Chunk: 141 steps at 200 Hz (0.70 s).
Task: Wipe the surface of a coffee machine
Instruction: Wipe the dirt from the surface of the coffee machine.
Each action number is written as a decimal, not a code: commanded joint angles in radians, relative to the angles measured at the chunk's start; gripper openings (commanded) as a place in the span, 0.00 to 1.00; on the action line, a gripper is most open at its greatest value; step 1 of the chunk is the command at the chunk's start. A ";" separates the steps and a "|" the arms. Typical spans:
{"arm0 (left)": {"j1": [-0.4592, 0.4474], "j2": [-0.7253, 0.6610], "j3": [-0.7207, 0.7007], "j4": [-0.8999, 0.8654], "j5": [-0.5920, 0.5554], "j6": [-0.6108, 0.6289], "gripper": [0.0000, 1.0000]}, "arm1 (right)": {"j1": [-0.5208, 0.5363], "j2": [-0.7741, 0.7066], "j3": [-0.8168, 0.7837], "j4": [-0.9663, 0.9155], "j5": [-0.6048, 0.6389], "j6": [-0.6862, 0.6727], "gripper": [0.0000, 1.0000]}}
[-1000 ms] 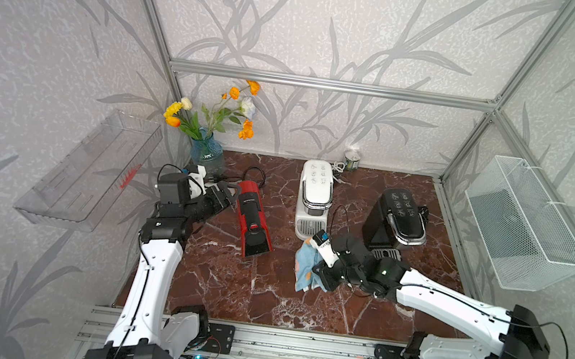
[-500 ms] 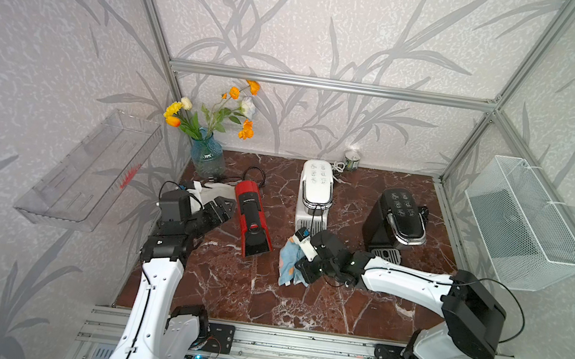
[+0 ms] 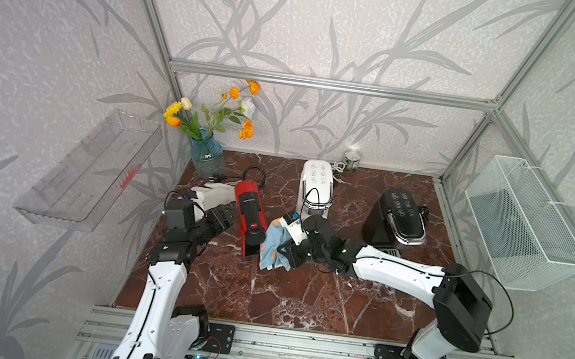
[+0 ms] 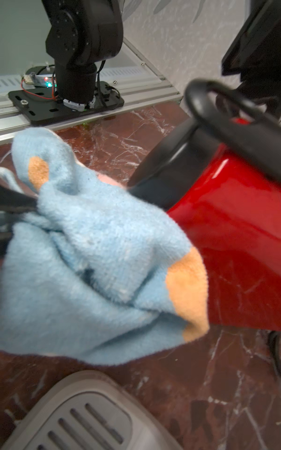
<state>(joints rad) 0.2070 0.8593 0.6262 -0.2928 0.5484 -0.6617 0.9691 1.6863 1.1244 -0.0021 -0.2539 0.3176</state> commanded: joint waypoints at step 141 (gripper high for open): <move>-0.002 0.070 -0.072 0.156 0.097 -0.060 0.80 | 0.075 -0.199 -0.071 -0.028 -0.016 0.051 0.00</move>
<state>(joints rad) 0.2081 0.9119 0.5724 -0.1841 0.6010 -0.7174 1.0027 1.4818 1.1450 -0.0422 -0.2790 0.3298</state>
